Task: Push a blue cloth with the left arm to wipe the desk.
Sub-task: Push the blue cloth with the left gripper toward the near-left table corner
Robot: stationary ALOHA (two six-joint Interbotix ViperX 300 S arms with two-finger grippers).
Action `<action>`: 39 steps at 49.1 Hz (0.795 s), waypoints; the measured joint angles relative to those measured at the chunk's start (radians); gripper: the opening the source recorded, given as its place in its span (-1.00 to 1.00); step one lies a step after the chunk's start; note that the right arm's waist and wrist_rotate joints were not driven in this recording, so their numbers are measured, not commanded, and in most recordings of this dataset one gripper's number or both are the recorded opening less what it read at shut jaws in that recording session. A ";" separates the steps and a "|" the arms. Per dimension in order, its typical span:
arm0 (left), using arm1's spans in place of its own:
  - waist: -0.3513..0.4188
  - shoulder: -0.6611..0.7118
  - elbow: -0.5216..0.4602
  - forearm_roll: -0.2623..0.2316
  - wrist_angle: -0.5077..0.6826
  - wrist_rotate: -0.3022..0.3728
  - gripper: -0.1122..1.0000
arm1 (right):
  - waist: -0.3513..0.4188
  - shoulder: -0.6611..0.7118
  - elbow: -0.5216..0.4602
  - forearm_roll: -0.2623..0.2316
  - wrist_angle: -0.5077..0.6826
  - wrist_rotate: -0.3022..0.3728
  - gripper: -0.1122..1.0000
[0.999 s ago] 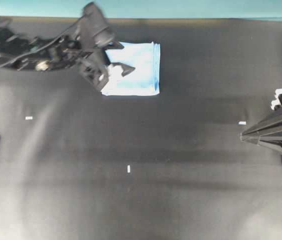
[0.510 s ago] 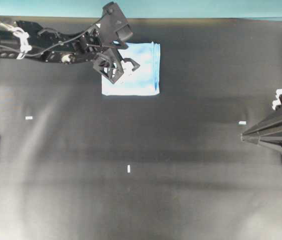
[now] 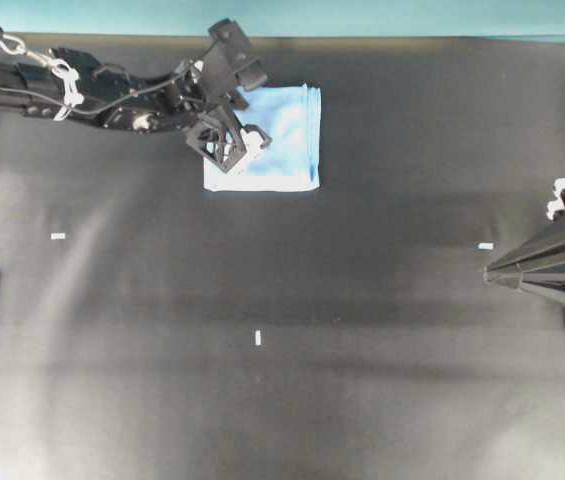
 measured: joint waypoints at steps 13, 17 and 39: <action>-0.009 -0.017 0.061 -0.002 -0.046 0.000 0.75 | 0.000 -0.008 0.000 0.000 0.000 0.000 -0.81; -0.021 -0.029 0.091 0.000 -0.071 0.000 0.75 | -0.002 -0.008 0.000 0.000 -0.002 0.000 -0.81; -0.181 -0.173 0.273 0.000 -0.106 -0.002 0.75 | 0.000 -0.011 0.000 0.000 0.000 0.000 -0.81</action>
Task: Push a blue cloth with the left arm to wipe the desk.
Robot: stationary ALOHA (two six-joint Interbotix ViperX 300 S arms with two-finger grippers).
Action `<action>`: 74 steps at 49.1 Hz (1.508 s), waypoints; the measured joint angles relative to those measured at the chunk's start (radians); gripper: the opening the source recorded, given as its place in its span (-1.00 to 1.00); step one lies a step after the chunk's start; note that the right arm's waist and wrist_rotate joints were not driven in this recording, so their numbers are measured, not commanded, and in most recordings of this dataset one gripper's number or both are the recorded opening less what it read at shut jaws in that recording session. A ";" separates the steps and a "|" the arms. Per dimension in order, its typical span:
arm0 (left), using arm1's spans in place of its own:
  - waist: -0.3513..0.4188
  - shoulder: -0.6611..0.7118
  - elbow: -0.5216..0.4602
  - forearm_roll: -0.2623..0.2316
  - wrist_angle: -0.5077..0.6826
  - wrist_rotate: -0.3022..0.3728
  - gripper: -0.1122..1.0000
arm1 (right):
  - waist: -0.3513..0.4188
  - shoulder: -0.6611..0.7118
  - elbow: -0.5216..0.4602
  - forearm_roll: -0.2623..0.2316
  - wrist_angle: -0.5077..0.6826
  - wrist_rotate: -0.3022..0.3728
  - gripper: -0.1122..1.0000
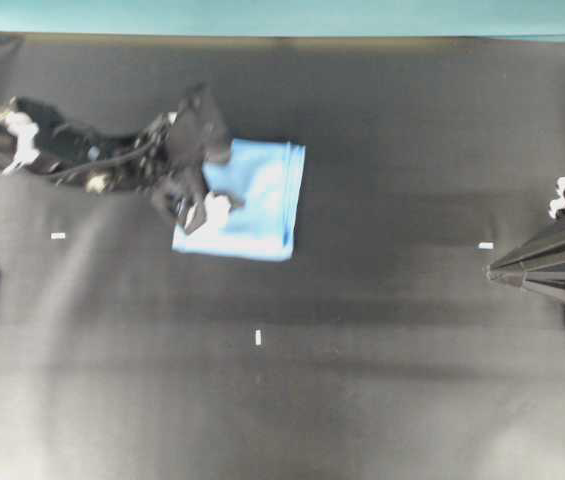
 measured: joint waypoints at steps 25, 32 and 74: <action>-0.288 -0.158 0.193 -0.002 0.003 -0.002 0.75 | 0.000 -0.008 0.000 0.000 -0.009 0.000 -0.81; -0.368 -0.181 0.224 0.000 0.011 -0.002 0.74 | -0.002 -0.011 0.000 0.002 -0.011 0.002 -0.81; -0.810 -0.202 0.236 -0.002 0.106 -0.207 0.74 | 0.000 -0.041 0.000 0.009 -0.015 0.000 -0.81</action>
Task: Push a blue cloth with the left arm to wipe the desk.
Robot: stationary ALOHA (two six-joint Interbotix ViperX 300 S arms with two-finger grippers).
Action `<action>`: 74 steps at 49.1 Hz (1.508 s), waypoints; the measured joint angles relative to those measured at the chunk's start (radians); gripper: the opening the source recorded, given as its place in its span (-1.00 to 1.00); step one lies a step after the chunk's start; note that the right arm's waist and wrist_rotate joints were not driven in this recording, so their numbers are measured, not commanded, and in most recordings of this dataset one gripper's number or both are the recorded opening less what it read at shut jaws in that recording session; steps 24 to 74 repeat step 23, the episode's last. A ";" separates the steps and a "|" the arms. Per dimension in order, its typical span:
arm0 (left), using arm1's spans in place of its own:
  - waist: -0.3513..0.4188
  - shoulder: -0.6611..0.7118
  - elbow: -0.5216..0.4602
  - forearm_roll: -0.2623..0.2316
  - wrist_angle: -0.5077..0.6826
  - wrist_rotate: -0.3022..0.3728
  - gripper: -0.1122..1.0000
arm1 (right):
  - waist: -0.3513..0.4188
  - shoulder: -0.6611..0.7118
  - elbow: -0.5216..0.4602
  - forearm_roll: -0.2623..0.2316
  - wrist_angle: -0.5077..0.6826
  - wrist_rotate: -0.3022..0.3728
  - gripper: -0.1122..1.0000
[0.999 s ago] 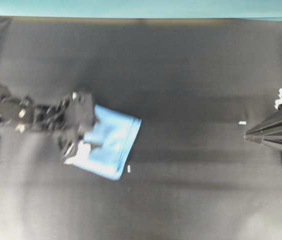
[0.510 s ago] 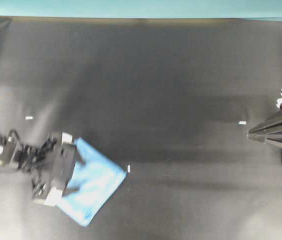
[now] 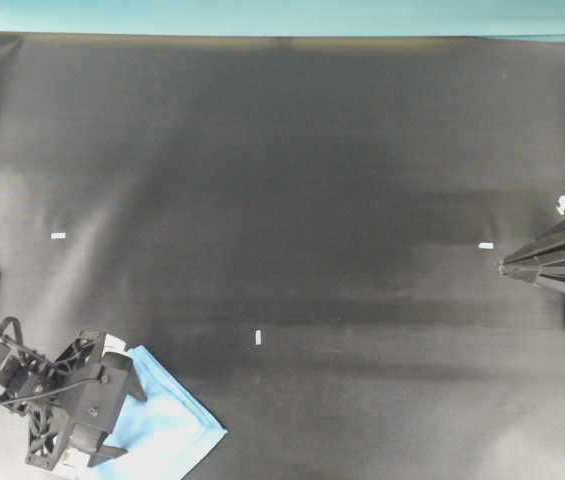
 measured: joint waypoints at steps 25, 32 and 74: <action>0.015 -0.077 -0.037 0.002 0.005 0.118 0.73 | 0.000 -0.020 0.000 0.000 0.003 0.000 -0.81; 0.015 -0.077 -0.037 0.002 0.005 0.118 0.73 | 0.000 -0.020 0.000 0.000 0.003 0.000 -0.81; 0.015 -0.077 -0.037 0.002 0.005 0.118 0.73 | 0.000 -0.020 0.000 0.000 0.003 0.000 -0.81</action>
